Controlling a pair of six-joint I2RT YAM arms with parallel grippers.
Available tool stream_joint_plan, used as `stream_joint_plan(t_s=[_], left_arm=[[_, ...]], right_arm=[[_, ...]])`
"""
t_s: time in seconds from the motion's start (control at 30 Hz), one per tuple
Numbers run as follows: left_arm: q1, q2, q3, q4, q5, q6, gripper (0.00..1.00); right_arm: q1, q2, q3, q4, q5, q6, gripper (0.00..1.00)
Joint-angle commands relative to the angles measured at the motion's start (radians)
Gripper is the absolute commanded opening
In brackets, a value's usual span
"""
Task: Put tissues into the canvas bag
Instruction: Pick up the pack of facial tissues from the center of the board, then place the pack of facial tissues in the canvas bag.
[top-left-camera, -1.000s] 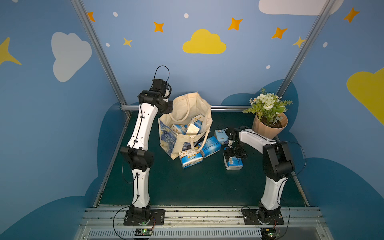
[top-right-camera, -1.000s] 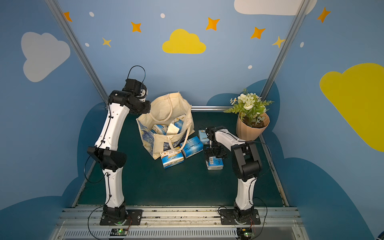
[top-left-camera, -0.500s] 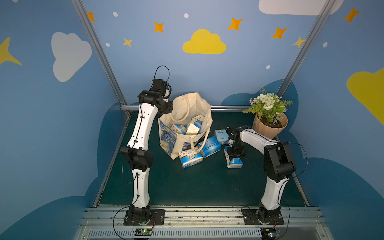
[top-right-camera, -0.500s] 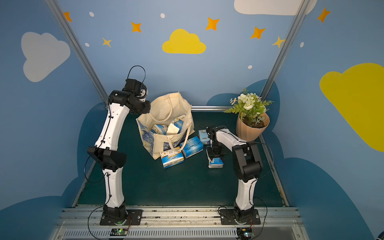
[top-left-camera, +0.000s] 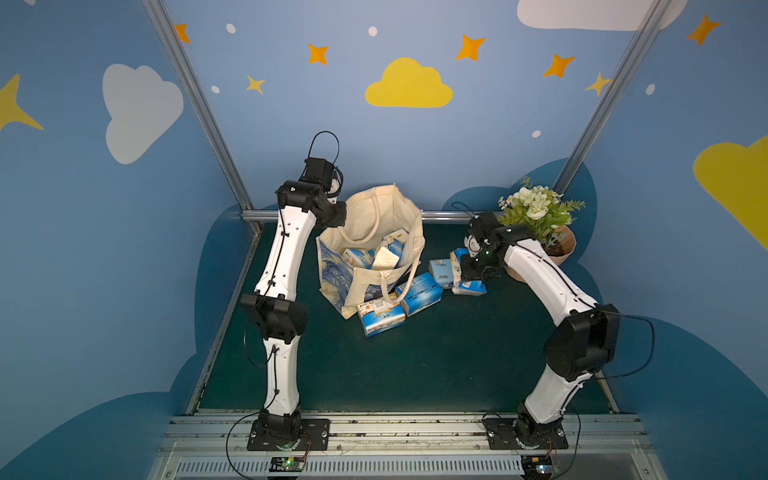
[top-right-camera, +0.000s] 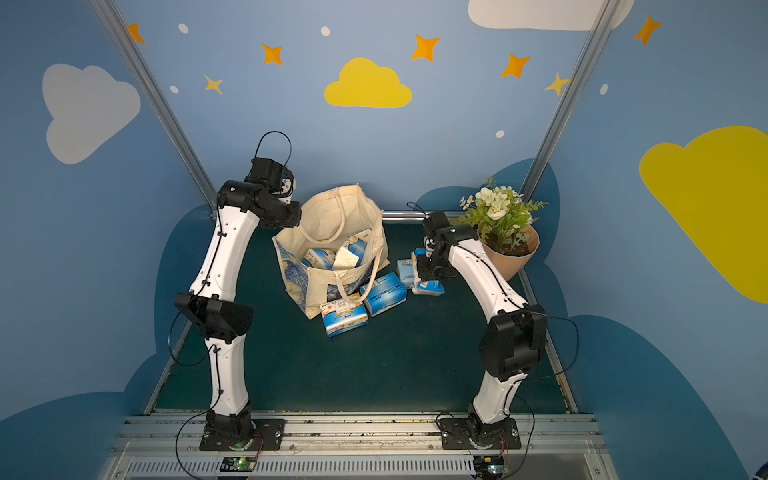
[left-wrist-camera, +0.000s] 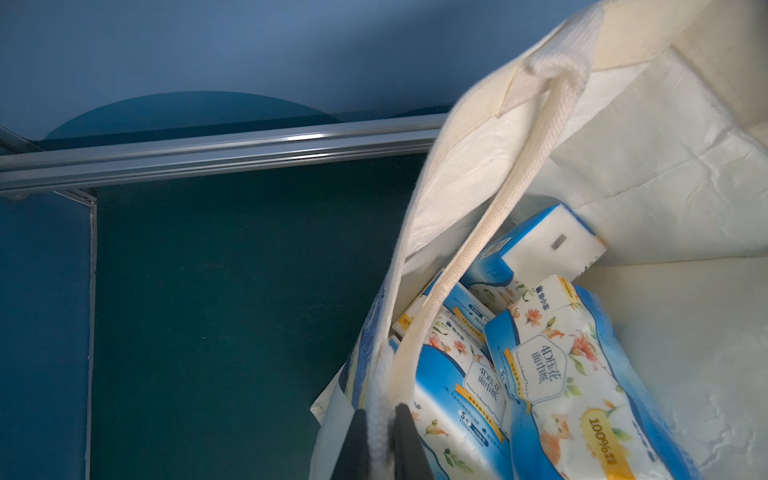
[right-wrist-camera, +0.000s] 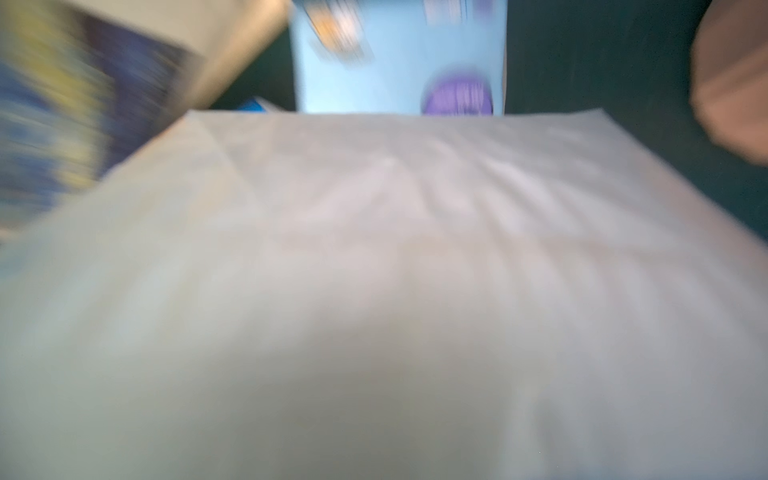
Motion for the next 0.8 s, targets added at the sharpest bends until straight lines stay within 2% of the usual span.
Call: stream_joint_plan(t_s=[0.0,0.17,0.3,0.33,0.57,0.77], left_arm=[[-0.004,-0.026,-0.008,-0.017,0.01,0.0,0.11],[-0.013,-0.02,-0.008,-0.01,0.016,-0.003,0.12],[-0.022,-0.018,-0.008,-0.008,0.026,-0.007,0.12],[-0.024,-0.016,-0.008,-0.005,0.029,-0.009,0.12],[-0.048,-0.023,-0.006,0.021,0.047,-0.01,0.11],[-0.056,-0.018,-0.005,0.024,0.047,-0.012,0.11]], right_arm=[[0.015,-0.057,0.149,-0.01,-0.087,-0.013,0.29],[0.054,-0.044,0.308,0.094,-0.189,-0.014,0.37],[0.106,-0.032,0.327,0.206,-0.235,-0.031,0.39],[0.12,-0.023,0.333,0.233,-0.241,-0.038,0.42],[0.185,0.101,0.484,0.263,-0.246,-0.072,0.41],[0.232,0.215,0.521,0.414,-0.219,-0.11,0.41]])
